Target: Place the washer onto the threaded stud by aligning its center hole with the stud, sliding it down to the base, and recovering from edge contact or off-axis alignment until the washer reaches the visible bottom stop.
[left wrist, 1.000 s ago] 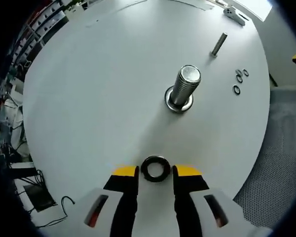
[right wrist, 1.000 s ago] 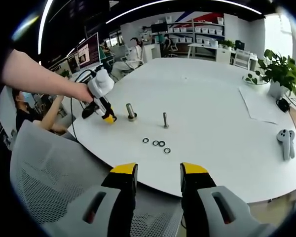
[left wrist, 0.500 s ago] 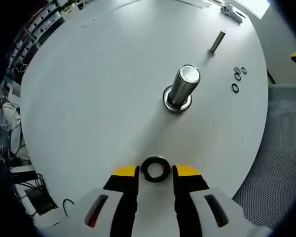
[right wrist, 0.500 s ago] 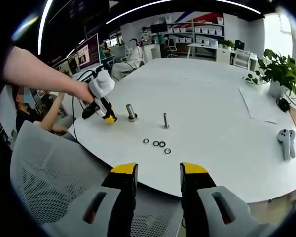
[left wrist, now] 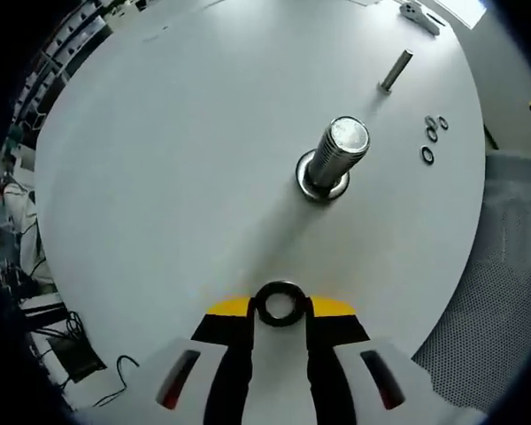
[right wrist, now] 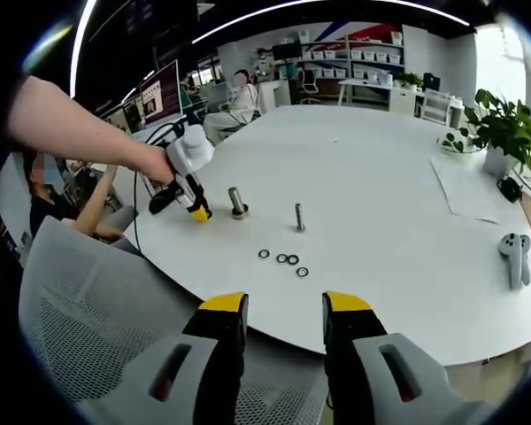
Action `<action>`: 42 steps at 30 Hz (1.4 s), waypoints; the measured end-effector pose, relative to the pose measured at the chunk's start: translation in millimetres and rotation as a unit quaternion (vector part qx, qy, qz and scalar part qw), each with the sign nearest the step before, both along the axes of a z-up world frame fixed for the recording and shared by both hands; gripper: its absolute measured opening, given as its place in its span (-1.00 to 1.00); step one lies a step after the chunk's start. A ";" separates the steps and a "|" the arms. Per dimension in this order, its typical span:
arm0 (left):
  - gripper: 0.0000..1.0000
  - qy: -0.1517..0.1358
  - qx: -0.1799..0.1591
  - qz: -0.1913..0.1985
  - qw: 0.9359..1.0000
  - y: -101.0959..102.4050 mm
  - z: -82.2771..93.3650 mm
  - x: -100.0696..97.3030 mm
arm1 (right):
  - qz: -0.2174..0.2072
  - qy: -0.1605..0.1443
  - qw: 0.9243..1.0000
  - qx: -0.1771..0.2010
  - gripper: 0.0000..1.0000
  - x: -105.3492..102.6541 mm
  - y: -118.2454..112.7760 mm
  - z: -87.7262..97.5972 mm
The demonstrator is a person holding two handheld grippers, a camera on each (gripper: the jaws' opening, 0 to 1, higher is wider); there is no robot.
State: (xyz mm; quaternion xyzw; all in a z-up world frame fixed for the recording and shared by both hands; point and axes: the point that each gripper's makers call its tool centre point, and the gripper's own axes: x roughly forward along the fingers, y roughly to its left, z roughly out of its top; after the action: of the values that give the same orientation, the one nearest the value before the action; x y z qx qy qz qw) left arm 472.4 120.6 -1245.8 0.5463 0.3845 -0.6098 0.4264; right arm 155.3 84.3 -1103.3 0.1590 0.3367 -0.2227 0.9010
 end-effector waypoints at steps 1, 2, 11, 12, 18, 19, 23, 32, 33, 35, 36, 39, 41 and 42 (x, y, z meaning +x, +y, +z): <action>-0.61 0.001 -0.001 0.001 1.000 0.3 0.3 -0.7 | 0.000 0.000 1.000 0.000 -0.28 0.1 0.0 0.0; -0.61 0.003 -0.002 0.002 1.000 1.0 0.8 -1.7 | 0.000 0.000 1.000 0.000 -0.28 0.0 -0.1 0.2; -0.63 0.000 -0.006 -0.011 1.000 5.1 2.2 -8.4 | -0.001 -0.003 1.000 0.000 -0.28 0.6 -0.7 -0.5; -0.63 0.001 -0.007 -0.018 1.000 4.4 2.0 -9.8 | -0.001 -0.003 1.000 0.000 -0.28 0.7 -0.6 -0.7; -0.63 0.021 -0.008 -0.038 0.999 1.8 3.5 -22.8 | -0.002 -0.003 1.000 0.000 -0.28 0.3 -1.2 -0.2; -0.63 0.018 -0.010 -0.043 0.999 0.6 4.7 -23.8 | -0.001 -0.003 1.000 0.000 -0.28 0.0 -0.8 0.5; -0.63 0.017 -0.020 -0.058 0.998 -7.6 14.0 -28.9 | -0.001 -0.004 1.000 0.000 -0.28 0.7 -1.7 -0.8; -0.63 0.021 -0.038 -0.078 0.996 -33.2 43.0 -29.5 | -0.002 -0.004 1.000 -0.001 -0.28 -0.2 -0.2 0.8; -0.63 0.021 -0.039 -0.079 0.996 -34.8 45.7 -29.6 | -0.002 -0.005 1.000 -0.001 -0.28 0.0 -0.5 0.7; -0.63 0.024 -0.047 -0.081 0.995 -37.5 60.3 -34.5 | -0.002 -0.004 1.000 0.000 -0.28 0.0 -0.9 0.9; -0.63 0.026 -0.052 -0.085 0.995 -38.6 66.8 -37.8 | -0.001 -0.004 1.000 0.000 -0.28 0.1 -0.7 1.0; -0.63 0.030 -0.054 -0.091 0.994 -43.3 69.2 -40.6 | -0.001 -0.005 1.000 0.000 -0.28 0.1 -0.2 0.7; -0.63 0.031 -0.055 -0.096 0.993 -46.3 73.7 -41.3 | -0.001 -0.004 1.000 0.000 -0.28 -0.1 -0.3 0.6; -0.63 0.032 -0.056 -0.098 0.993 -46.9 75.9 -42.3 | -0.001 -0.004 1.000 -0.001 -0.28 0.1 -0.3 0.6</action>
State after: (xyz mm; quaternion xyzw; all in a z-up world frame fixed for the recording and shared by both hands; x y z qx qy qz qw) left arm 430.1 73.8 -1169.9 0.5370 0.3082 -0.6860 0.3822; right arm 155.4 84.0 -1102.7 0.1598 0.3329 -0.2235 0.9021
